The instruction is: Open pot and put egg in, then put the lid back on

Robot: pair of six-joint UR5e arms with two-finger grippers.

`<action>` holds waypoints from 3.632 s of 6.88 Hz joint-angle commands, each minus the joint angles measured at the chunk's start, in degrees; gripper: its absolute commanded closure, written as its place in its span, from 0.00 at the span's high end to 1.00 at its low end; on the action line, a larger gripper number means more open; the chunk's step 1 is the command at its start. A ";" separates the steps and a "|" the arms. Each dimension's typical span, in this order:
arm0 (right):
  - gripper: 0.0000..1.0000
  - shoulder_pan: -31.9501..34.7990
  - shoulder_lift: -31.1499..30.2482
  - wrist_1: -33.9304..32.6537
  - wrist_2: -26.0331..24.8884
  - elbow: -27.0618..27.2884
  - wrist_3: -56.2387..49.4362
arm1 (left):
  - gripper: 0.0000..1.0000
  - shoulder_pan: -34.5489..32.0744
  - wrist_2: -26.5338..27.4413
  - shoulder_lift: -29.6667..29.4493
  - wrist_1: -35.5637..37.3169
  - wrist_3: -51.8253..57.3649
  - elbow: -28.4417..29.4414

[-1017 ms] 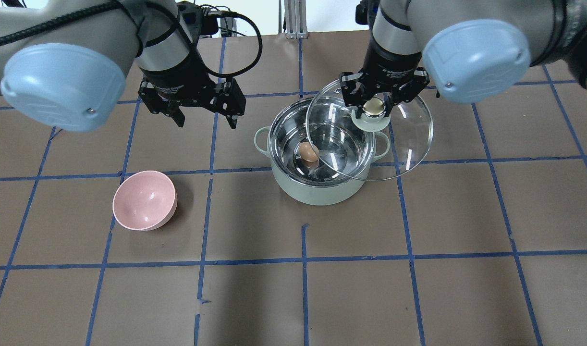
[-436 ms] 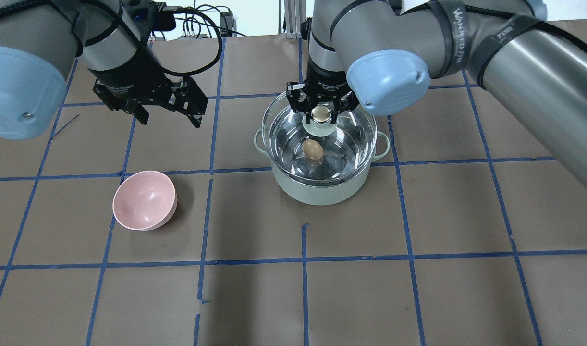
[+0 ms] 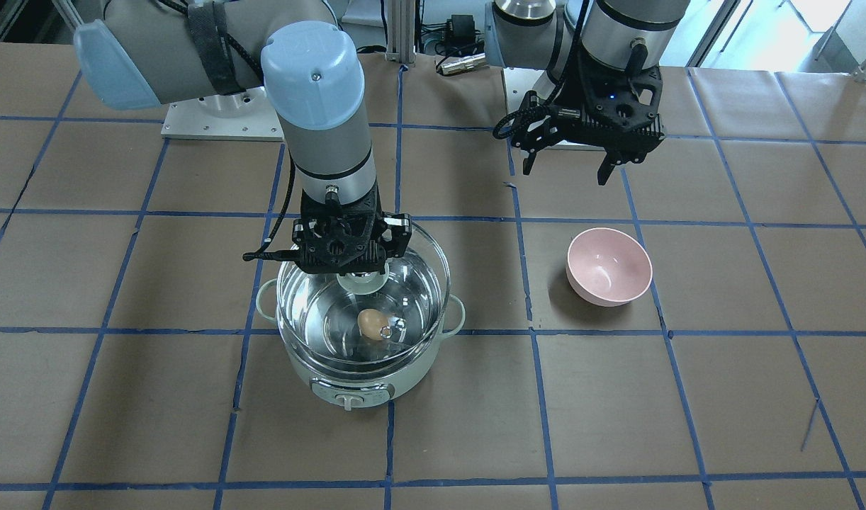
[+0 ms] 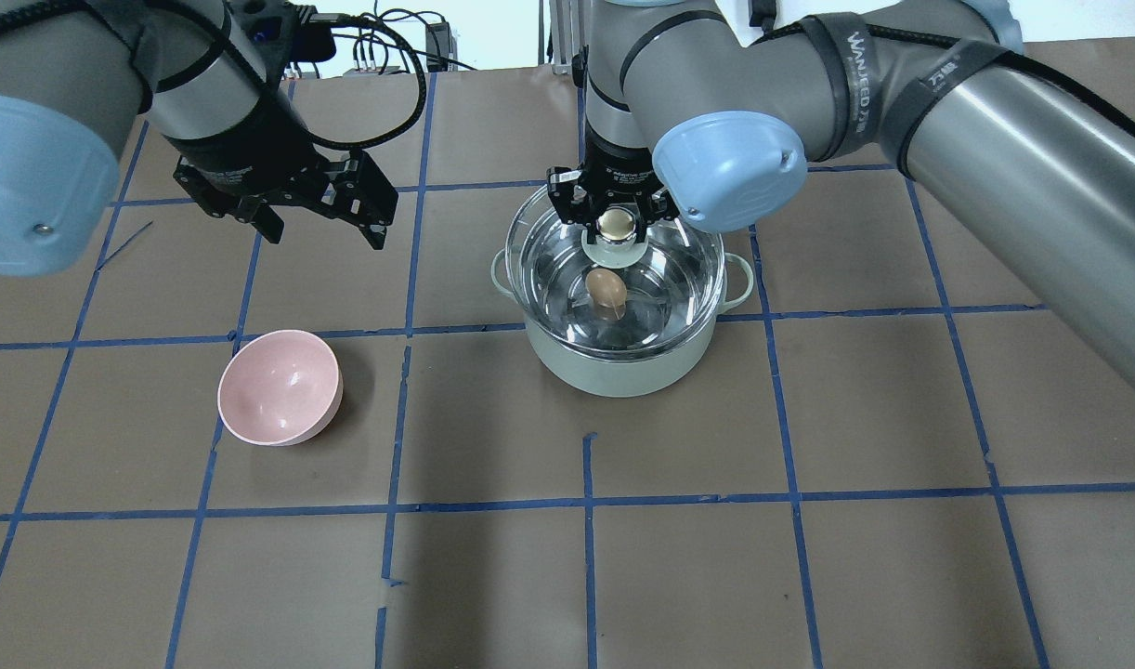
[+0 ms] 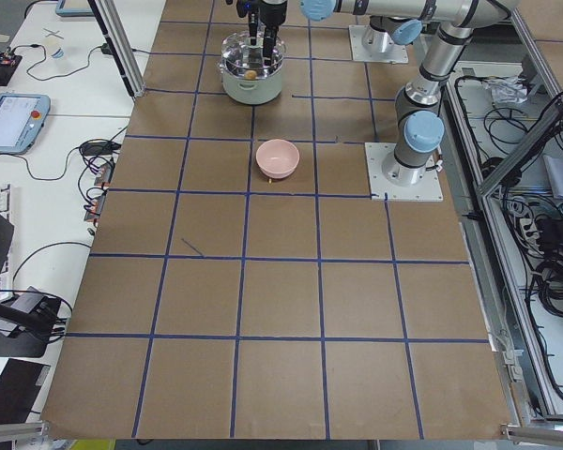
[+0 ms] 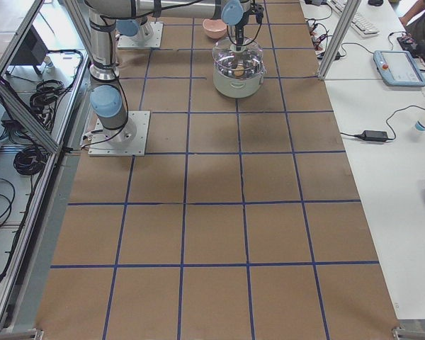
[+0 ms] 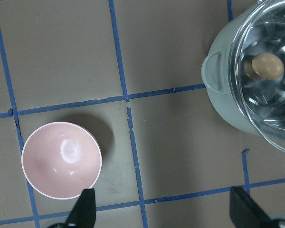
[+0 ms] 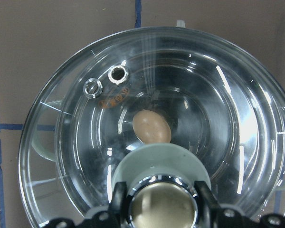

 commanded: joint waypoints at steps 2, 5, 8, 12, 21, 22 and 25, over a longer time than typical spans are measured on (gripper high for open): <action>0.34 -0.08 0.33 -0.09 -0.12 1.10 -1.49 | 1.00 0.00 0.04 0.14 -0.15 0.00 -0.02; 0.34 -0.34 0.33 -0.35 -0.03 2.16 -3.07 | 1.00 0.00 0.04 0.23 -0.15 0.00 -0.02; 0.34 -0.69 0.51 -1.67 0.32 2.08 -3.60 | 1.00 0.00 0.04 0.23 -0.24 0.09 -0.02; 0.35 -0.78 1.04 -1.76 0.32 2.07 -4.22 | 1.00 0.00 0.04 0.32 -0.24 0.26 -0.28; 0.74 -8.82 -2.11 -0.97 1.37 -0.64 -6.57 | 1.00 0.00 0.04 0.32 -0.24 0.35 -0.37; 0.85 -12.26 -5.17 -0.53 2.59 -0.30 -8.85 | 1.00 0.00 0.04 0.32 -0.24 0.35 -0.37; 0.93 -18.26 -13.01 9.29 1.65 0.23 -11.68 | 1.00 0.00 0.04 0.32 -0.24 0.35 -0.46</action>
